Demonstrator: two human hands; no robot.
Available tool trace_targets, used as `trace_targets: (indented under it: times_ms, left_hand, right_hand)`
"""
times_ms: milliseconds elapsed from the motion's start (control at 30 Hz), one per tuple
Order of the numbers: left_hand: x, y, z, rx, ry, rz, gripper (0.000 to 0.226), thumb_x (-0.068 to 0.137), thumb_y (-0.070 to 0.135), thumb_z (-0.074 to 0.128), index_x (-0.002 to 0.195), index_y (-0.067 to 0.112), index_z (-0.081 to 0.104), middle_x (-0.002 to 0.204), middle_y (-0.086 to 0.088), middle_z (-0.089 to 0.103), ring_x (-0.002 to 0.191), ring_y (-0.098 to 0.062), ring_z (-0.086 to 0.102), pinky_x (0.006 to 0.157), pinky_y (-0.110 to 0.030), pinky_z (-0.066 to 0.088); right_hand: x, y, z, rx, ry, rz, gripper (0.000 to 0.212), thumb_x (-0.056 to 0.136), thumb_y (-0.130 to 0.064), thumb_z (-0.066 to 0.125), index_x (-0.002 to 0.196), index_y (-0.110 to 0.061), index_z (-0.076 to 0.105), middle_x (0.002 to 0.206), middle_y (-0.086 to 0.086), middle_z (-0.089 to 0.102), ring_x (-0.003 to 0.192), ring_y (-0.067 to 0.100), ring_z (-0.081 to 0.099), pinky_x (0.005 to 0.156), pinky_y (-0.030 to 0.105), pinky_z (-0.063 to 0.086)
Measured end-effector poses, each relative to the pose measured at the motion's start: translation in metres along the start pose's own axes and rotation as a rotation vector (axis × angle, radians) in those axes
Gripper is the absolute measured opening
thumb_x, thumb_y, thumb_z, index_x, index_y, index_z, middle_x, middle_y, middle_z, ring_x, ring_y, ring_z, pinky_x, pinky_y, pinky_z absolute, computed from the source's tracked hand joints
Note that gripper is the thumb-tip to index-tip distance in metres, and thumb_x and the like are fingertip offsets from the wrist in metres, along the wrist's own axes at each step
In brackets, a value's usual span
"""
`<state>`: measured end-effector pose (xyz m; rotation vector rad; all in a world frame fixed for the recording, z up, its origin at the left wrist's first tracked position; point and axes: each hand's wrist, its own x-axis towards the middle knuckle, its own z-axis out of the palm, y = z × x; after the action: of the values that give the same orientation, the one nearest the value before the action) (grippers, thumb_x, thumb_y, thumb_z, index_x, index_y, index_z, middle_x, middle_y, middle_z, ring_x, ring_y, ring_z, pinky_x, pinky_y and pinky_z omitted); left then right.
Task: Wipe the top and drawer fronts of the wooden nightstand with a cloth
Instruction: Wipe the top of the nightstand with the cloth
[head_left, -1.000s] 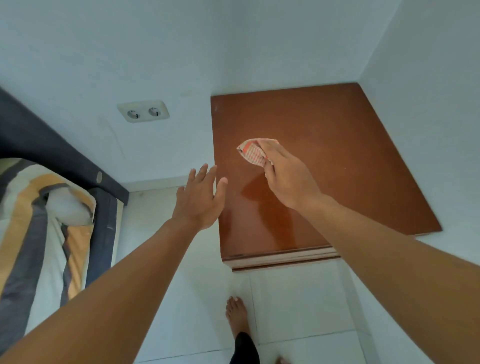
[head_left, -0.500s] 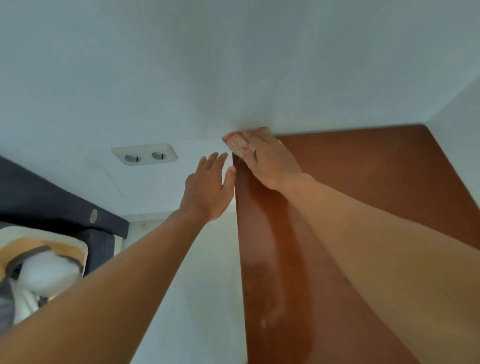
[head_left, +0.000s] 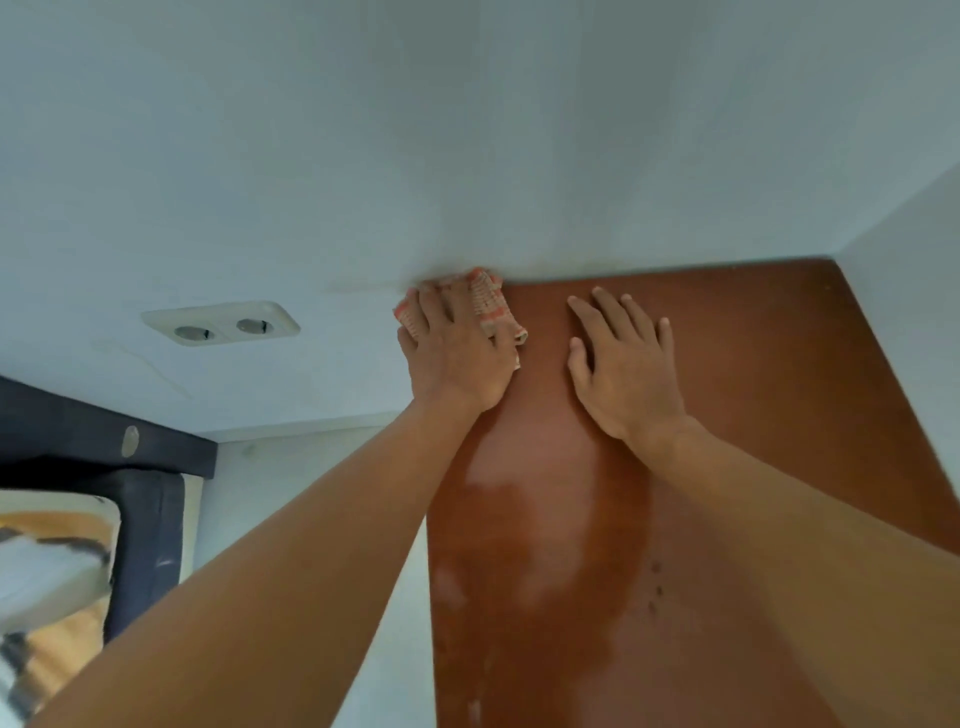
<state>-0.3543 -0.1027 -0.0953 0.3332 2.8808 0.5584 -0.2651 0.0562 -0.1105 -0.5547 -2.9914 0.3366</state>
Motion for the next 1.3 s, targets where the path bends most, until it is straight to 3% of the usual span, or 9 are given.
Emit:
trace_targets:
  times_ms: [67, 133, 400, 533, 633, 833, 1000, 1133, 1300]
  left_hand:
    - [-0.004, 0.003, 0.013, 0.058, -0.006, -0.026, 0.073, 0.100, 0.050, 0.031, 0.161, 0.020, 0.006, 0.167, -0.017, 0.003, 0.155, -0.035, -0.005, 0.124, -0.053, 0.003]
    - [-0.006, 0.005, 0.018, 0.097, 0.010, -0.021, 0.072, 0.101, 0.051, 0.026, 0.161, 0.020, 0.000, 0.168, -0.017, -0.002, 0.155, -0.034, -0.009, 0.124, -0.052, 0.000]
    - [-0.014, -0.006, 0.016, 0.183, -0.048, 0.042, 0.069, 0.103, 0.050, 0.020, 0.161, 0.021, -0.001, 0.168, -0.017, -0.009, 0.154, -0.035, -0.012, 0.125, -0.050, 0.000]
    - [-0.036, -0.008, 0.019, 0.202, -0.065, 0.026, 0.068, 0.103, 0.050, 0.019, 0.162, 0.023, -0.003, 0.168, -0.016, -0.013, 0.154, -0.034, -0.015, 0.125, -0.051, -0.002]
    - [-0.055, -0.006, 0.021, 0.215, -0.055, 0.020, 0.068, 0.103, 0.049, 0.020, 0.162, 0.022, -0.001, 0.168, -0.016, -0.012, 0.154, -0.034, -0.014, 0.125, -0.051, -0.001]
    - [-0.129, -0.011, 0.029, 0.216, -0.084, 0.017, 0.068, 0.103, 0.050, 0.016, 0.161, 0.023, -0.007, 0.168, -0.014, -0.015, 0.154, -0.032, -0.016, 0.125, -0.049, -0.003]
    - [-0.200, -0.013, 0.034, 0.237, -0.094, -0.015, 0.067, 0.104, 0.049, 0.011, 0.159, 0.022, -0.016, 0.167, -0.013, -0.019, 0.153, -0.031, -0.020, 0.125, -0.048, -0.004]
    - [-0.239, -0.018, 0.040, 0.259, -0.062, -0.038, 0.068, 0.103, 0.050, 0.007, 0.159, 0.020, -0.016, 0.167, -0.013, -0.017, 0.154, -0.031, -0.019, 0.125, -0.048, -0.005]
    - [-0.275, -0.021, 0.052, 0.255, -0.012, -0.023, 0.071, 0.100, 0.051, 0.003, 0.160, 0.017, -0.012, 0.168, -0.014, -0.015, 0.154, -0.031, -0.017, 0.125, -0.048, -0.005]
  right_hand:
    - [0.000, 0.000, 0.003, 0.004, -0.009, -0.002, 0.055, 0.098, -0.041, 0.035, 0.151, -0.028, 0.044, 0.160, 0.003, 0.041, 0.149, 0.032, 0.034, 0.117, 0.065, 0.025]
    - [0.002, 0.002, 0.004, 0.003, -0.015, 0.000, 0.054, 0.099, -0.040, 0.037, 0.152, -0.028, 0.043, 0.160, 0.003, 0.040, 0.150, 0.031, 0.032, 0.117, 0.066, 0.024]
    - [0.006, 0.005, -0.004, 0.030, -0.151, -0.009, 0.055, 0.103, -0.041, 0.039, 0.157, -0.032, 0.032, 0.168, -0.001, 0.025, 0.156, 0.025, 0.017, 0.124, 0.061, 0.009]
    - [-0.065, 0.004, -0.024, 0.007, -0.161, -0.134, 0.055, 0.101, -0.043, 0.042, 0.154, -0.031, 0.038, 0.166, -0.002, 0.031, 0.155, 0.023, 0.023, 0.125, 0.060, 0.006]
    - [-0.118, 0.005, -0.024, -0.037, -0.240, -0.165, 0.059, 0.104, -0.045, 0.034, 0.160, -0.032, 0.024, 0.170, -0.003, 0.021, 0.157, 0.026, 0.015, 0.124, 0.062, 0.007]
    - [-0.118, 0.009, -0.019, -0.016, -0.331, -0.160, 0.061, 0.107, -0.046, 0.023, 0.163, -0.035, 0.003, 0.172, -0.006, -0.002, 0.159, 0.025, -0.006, 0.126, 0.058, 0.002]
    - [-0.127, 0.005, -0.039, -0.004, -0.343, -0.188, 0.061, 0.106, -0.041, 0.032, 0.163, -0.028, 0.014, 0.172, -0.003, 0.010, 0.158, 0.022, 0.008, 0.126, 0.056, 0.004]
    - [-0.209, 0.010, -0.055, -0.039, -0.318, -0.302, 0.062, 0.105, -0.042, 0.034, 0.163, -0.027, 0.017, 0.171, -0.003, 0.017, 0.157, 0.024, 0.013, 0.125, 0.059, 0.005]
    - [-0.239, 0.013, -0.042, -0.057, -0.432, -0.275, 0.065, 0.107, -0.045, 0.023, 0.163, -0.028, -0.004, 0.172, -0.004, -0.007, 0.158, 0.027, -0.008, 0.125, 0.060, -0.001]
